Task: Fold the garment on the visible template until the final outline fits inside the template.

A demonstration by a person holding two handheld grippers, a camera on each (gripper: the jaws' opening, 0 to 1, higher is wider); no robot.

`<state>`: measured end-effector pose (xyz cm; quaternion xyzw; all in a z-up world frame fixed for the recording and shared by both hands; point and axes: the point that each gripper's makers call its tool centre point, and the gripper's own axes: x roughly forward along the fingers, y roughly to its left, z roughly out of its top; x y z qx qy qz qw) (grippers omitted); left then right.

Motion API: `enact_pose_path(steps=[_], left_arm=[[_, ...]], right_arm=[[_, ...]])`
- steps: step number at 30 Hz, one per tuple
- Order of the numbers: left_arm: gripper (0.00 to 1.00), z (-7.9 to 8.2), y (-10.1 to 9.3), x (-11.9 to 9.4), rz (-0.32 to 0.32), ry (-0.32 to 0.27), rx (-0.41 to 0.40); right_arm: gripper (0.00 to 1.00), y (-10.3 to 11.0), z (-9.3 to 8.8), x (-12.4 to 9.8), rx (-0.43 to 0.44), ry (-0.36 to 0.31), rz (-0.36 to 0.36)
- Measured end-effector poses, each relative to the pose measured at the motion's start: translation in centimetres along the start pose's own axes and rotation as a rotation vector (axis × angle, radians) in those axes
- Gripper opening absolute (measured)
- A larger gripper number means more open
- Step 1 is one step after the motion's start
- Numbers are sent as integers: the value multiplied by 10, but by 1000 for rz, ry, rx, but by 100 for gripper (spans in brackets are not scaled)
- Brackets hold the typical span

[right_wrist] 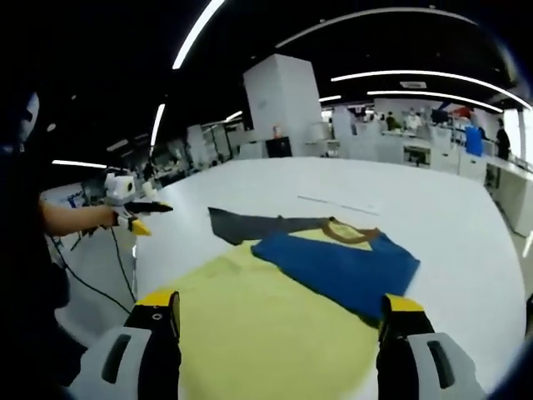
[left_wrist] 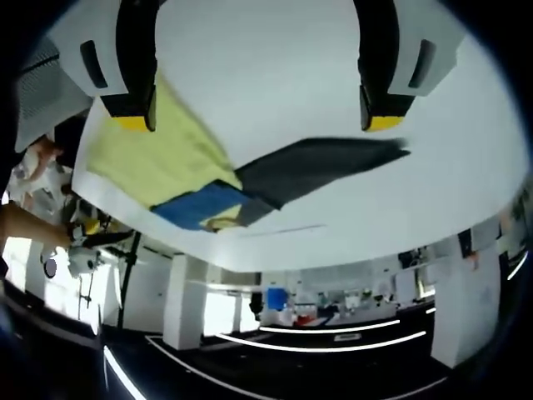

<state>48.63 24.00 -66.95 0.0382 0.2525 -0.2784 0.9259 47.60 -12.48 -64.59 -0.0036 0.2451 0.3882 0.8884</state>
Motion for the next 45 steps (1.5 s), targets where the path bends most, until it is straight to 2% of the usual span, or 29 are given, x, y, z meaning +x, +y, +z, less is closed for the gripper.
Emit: enact_pose_path(steps=[9,12,14,18,21,23,27,38,41,45], left_arm=[[94,5,44,11,86,-19,-46],[92,3,60,17,126,-18,-90],[89,2,67,20,138,-11,-100],[84,-2,90,26,207,-6,-133],[76,-10,109,30,275,27,-142],[72,-13,117,35,288,33,-157],[63,-23,127,46,308,70,-185],[48,-34,150,70,376,60,-308],[46,-34,153,76,379,35,-343],[41,-34,154,83,380,37,-335]], right_arm=[[99,7,-2,-8,14,-8,-9],[98,8,-4,-9,16,-3,-16],[98,10,-5,-9,18,-4,-20],[97,10,-6,-9,28,-8,-31],[96,9,-6,-9,34,-17,-41],[95,9,-5,-9,41,-22,-44],[95,9,-5,-8,44,-21,-50],[93,0,-15,-5,52,6,-79],[93,-2,-18,-5,51,18,-85],[93,-5,-22,-4,50,35,-95]])
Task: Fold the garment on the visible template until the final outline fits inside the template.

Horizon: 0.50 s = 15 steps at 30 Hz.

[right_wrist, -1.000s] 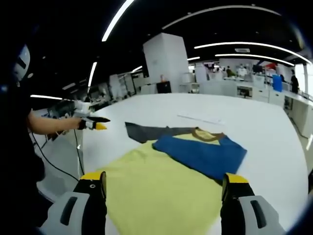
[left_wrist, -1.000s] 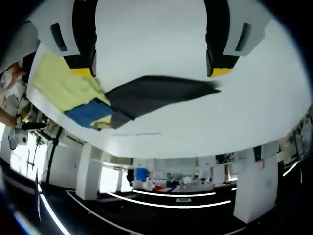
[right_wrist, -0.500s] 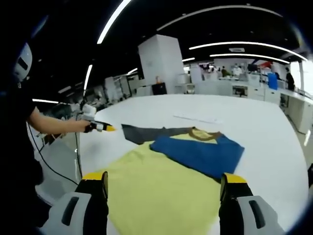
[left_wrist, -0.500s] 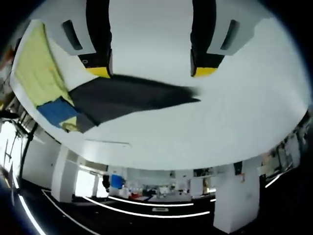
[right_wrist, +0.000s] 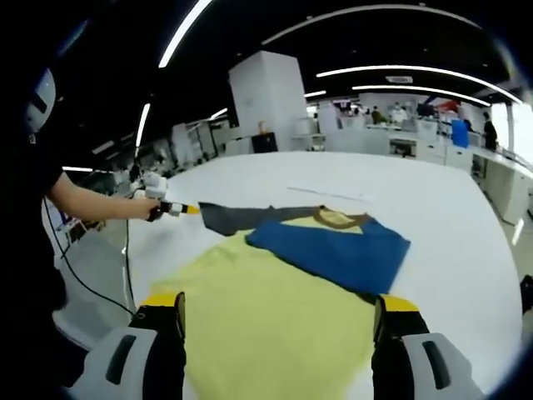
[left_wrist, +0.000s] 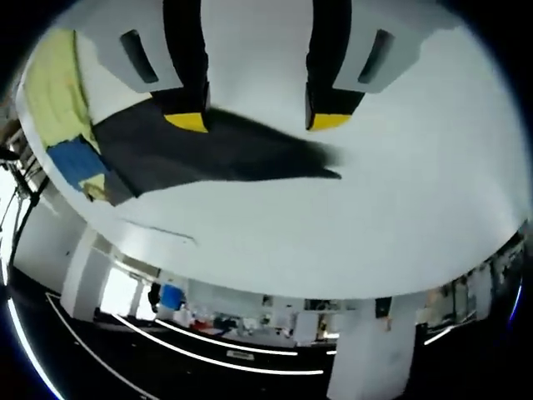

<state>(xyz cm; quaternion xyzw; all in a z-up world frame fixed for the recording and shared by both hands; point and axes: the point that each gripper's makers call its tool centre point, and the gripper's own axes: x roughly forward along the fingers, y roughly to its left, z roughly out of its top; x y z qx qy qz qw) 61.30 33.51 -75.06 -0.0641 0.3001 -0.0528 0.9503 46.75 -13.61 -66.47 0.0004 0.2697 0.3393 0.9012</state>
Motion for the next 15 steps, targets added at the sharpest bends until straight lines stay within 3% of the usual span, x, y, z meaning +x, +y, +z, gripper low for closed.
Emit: enact_pose_path(steps=[7,15], left_arm=[[35,-6,-3,11,7,35,40],[28,-7,-9,13,29,37,50]], right_arm=[[91,-5,-4,0,3,16,-14],[88,-7,-8,3,-20,36,-18]])
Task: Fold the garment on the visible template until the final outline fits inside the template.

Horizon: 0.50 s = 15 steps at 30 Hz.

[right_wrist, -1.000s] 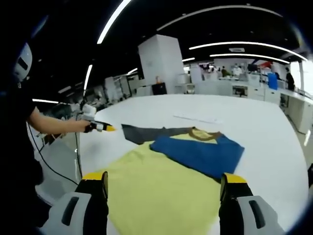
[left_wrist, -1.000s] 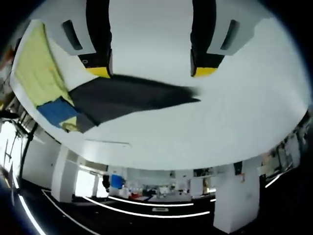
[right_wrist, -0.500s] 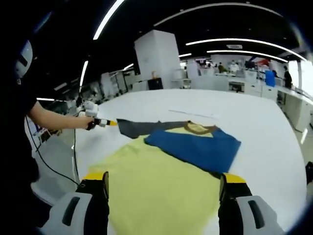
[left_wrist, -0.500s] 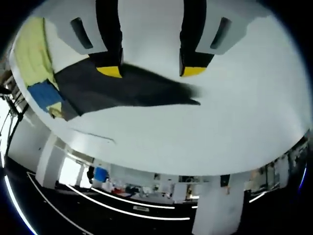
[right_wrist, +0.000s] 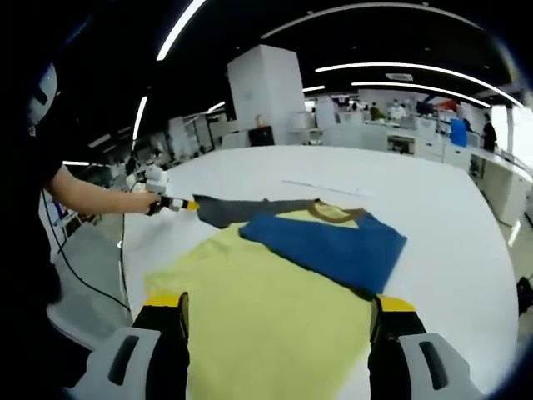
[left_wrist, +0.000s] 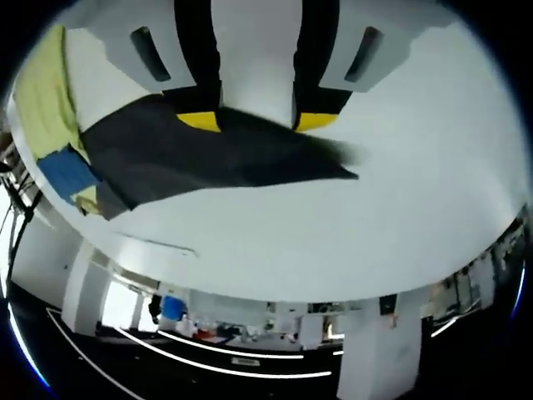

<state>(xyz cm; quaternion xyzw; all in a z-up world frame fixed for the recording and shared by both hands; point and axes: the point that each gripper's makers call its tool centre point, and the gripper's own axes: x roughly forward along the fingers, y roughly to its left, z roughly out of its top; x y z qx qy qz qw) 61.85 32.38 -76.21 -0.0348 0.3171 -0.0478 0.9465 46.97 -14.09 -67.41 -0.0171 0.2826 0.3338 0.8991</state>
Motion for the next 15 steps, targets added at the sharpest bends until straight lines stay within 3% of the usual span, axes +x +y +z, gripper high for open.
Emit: enact_pose_path(steps=[5,8,9,15], left_arm=[[16,-3,-3,-1,28,52,21],[5,-3,-11,-1,12,67,-43],[2,-2,-14,-1,5,56,-97],[0,3,-10,-6,7,43,-109]], right_arm=[[87,-1,0,1,-5,-4,-5],[86,-1,1,1,-7,-7,-8],[86,-1,1,1,-9,-8,-10],[85,-2,1,1,-19,-8,-17]])
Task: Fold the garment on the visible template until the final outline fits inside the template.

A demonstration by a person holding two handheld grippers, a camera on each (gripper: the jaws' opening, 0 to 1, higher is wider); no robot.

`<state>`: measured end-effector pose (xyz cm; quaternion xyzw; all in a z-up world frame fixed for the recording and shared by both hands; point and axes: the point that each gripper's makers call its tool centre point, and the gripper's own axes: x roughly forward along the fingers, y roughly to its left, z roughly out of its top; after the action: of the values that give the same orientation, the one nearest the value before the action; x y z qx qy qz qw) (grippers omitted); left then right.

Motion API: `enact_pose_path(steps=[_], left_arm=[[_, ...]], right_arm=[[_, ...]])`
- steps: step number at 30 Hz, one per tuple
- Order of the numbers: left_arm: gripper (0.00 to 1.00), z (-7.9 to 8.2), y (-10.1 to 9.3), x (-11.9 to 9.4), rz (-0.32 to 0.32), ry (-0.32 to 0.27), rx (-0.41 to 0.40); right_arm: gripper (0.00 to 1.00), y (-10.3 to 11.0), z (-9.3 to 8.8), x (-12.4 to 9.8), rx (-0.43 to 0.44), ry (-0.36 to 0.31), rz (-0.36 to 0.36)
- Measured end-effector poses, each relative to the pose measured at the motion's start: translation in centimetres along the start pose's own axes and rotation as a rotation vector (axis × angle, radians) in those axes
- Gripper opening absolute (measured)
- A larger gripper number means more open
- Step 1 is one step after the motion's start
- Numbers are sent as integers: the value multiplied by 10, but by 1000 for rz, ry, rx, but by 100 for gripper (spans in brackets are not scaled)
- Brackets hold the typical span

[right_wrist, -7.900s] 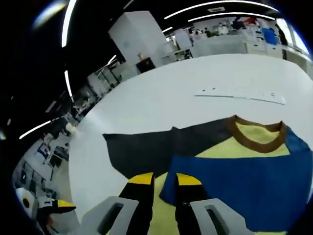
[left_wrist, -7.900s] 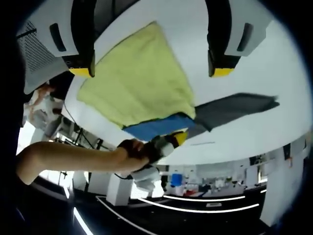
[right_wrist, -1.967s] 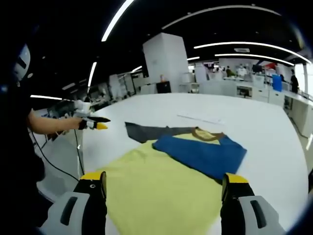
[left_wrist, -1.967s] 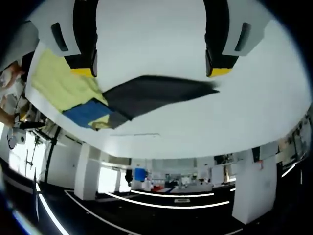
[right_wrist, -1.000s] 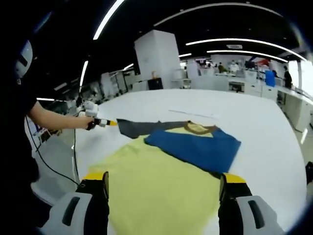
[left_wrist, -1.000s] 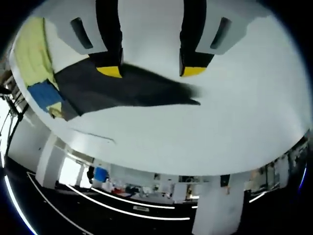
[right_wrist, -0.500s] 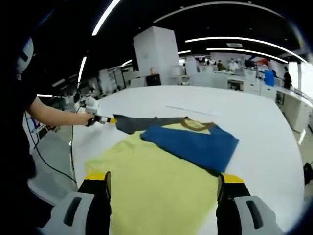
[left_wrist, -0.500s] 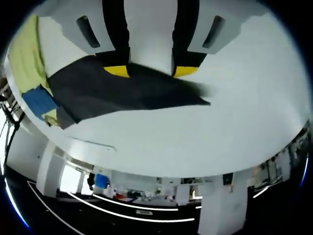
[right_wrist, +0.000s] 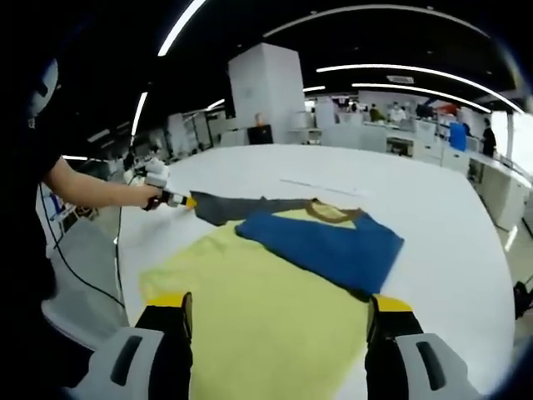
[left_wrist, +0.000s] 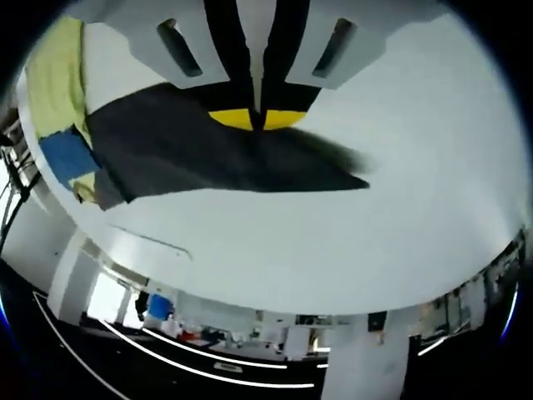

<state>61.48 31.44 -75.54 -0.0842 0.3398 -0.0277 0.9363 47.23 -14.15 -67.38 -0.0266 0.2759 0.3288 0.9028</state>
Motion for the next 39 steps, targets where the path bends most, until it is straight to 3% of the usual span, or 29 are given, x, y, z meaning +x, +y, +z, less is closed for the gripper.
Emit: enact_pose_path(steps=[5,12,19,30,33,39], left_arm=[[0,9,0,-4,-14,-36,-4],[0,34,-10,-15,-44,-106,11],[0,48,-32,-20,-81,-146,58],[0,76,-68,-32,-145,-224,48],[0,79,-83,-37,-177,-236,5],[0,87,-103,-43,-193,-260,30]], right_arm=[[85,0,2,-1,1,-12,-4],[87,2,4,-3,2,-21,-1],[87,3,5,-5,-2,-26,-5],[88,3,5,-8,-12,-27,-10],[88,3,5,-8,-17,-24,-10],[88,3,4,-8,-22,-25,-9]])
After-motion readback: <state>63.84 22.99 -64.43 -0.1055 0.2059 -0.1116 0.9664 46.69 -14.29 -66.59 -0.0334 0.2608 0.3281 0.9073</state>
